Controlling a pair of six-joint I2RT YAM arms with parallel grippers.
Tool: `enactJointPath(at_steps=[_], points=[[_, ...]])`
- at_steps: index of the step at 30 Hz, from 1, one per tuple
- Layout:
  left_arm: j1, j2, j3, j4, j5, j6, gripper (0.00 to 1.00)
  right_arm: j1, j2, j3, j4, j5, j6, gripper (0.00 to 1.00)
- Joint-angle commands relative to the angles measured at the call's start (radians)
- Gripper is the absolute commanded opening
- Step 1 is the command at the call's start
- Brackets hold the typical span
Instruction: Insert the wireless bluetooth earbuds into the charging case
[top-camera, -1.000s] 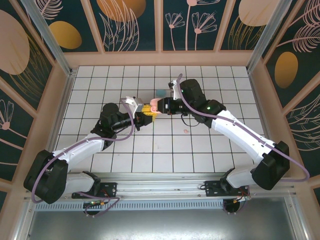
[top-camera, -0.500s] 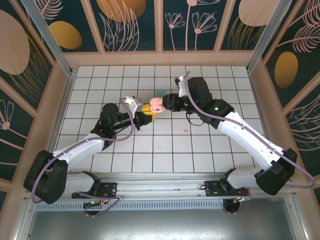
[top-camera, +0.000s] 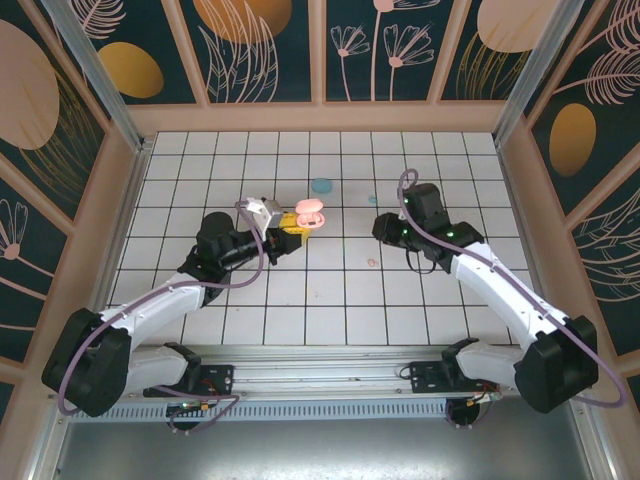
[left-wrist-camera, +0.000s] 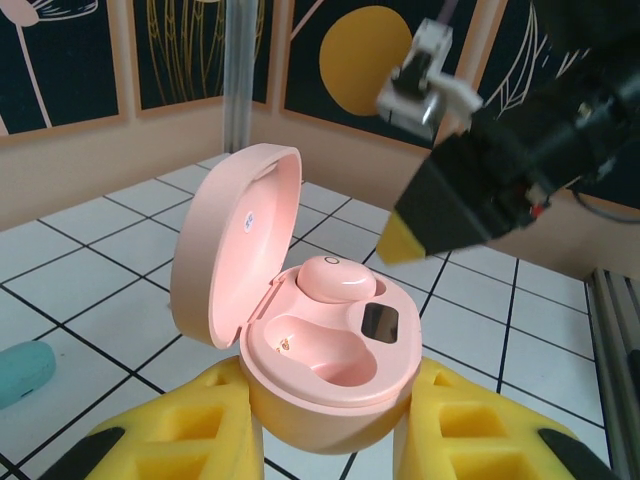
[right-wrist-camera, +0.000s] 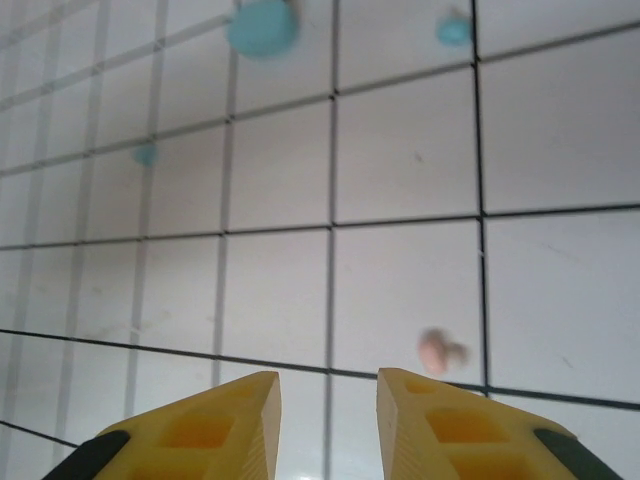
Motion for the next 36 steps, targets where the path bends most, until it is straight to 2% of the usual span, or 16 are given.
enactJointPath(at_steps=[1,4,9,12,15,23,31,36], points=[[0.002,-0.02,-0.019,0.019,-0.01,0.011,0.12,0.042,0.045,-0.008,-0.014,0.098,-0.059,0.31],[0.001,-0.023,-0.03,0.021,-0.011,0.008,0.12,0.089,0.119,0.004,-0.037,0.154,-0.101,0.31],[0.001,-0.041,-0.047,0.017,-0.016,0.008,0.12,0.108,0.227,0.003,-0.026,0.123,-0.134,0.29],[0.001,-0.059,-0.057,0.005,-0.021,0.013,0.12,0.109,0.286,0.008,-0.021,0.078,-0.173,0.21],[0.0,-0.071,-0.065,-0.006,-0.024,0.018,0.12,0.109,0.337,0.023,-0.035,0.079,-0.208,0.18],[0.002,-0.091,-0.074,-0.016,-0.033,0.024,0.12,0.108,0.456,0.091,-0.096,0.108,-0.276,0.17],[0.001,-0.105,-0.084,-0.021,-0.041,0.026,0.12,0.107,0.505,0.127,-0.116,0.132,-0.302,0.24],[0.001,-0.105,-0.081,-0.025,-0.043,0.028,0.12,0.108,0.536,0.143,-0.121,0.128,-0.313,0.25]])
